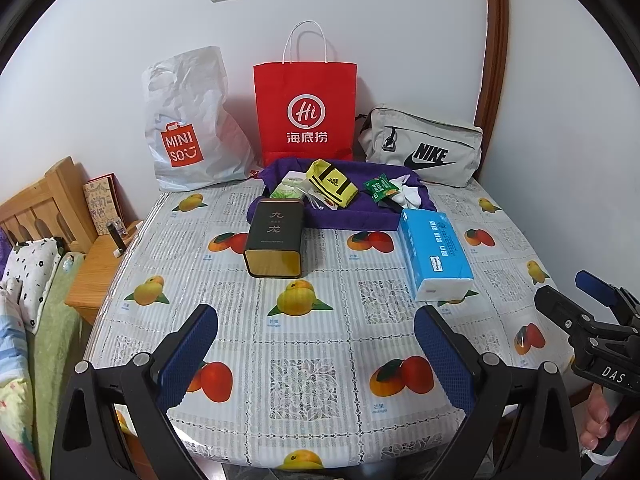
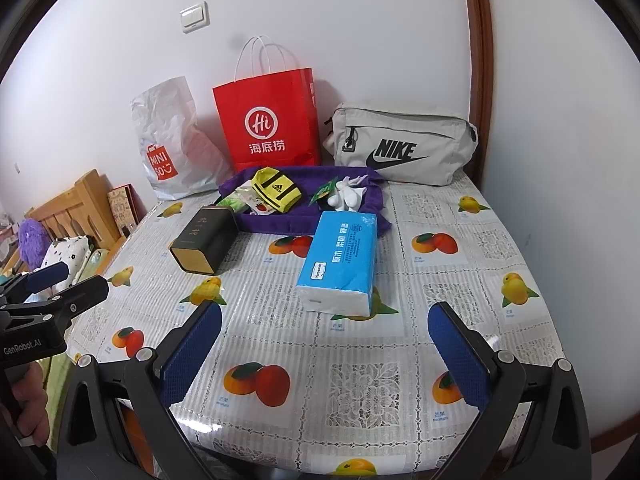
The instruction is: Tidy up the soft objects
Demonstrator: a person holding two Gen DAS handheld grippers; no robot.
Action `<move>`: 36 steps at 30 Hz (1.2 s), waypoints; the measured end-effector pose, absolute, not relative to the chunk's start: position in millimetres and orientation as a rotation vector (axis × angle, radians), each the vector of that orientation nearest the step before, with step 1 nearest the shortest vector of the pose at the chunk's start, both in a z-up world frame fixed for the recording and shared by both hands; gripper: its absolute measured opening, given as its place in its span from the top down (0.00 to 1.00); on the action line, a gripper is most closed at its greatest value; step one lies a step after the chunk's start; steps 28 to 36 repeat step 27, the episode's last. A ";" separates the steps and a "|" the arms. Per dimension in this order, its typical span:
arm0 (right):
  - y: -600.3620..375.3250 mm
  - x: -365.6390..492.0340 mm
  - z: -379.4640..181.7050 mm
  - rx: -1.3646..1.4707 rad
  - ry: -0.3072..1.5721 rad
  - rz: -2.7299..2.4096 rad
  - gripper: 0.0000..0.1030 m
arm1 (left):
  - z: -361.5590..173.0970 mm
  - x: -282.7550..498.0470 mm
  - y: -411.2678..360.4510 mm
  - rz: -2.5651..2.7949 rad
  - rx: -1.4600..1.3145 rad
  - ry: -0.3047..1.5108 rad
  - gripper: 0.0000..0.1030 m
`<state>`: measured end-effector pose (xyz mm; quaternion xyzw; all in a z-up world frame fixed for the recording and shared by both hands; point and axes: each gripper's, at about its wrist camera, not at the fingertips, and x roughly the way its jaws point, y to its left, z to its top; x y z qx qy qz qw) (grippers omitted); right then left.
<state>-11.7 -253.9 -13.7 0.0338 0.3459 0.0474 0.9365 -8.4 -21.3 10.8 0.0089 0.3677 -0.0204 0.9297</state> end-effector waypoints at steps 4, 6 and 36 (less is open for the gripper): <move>-254.0 -12.1 -13.6 0.069 0.707 0.097 0.01 | 10.9 -8.7 -20.7 -0.042 0.017 0.751 0.03; -253.8 -12.0 -13.5 0.069 0.707 0.097 0.01 | 11.1 -8.9 -21.0 -0.042 0.017 0.751 0.03; -249.8 -15.1 -11.3 0.070 0.706 0.102 0.01 | 11.7 -9.2 -21.3 -0.041 0.016 0.750 0.03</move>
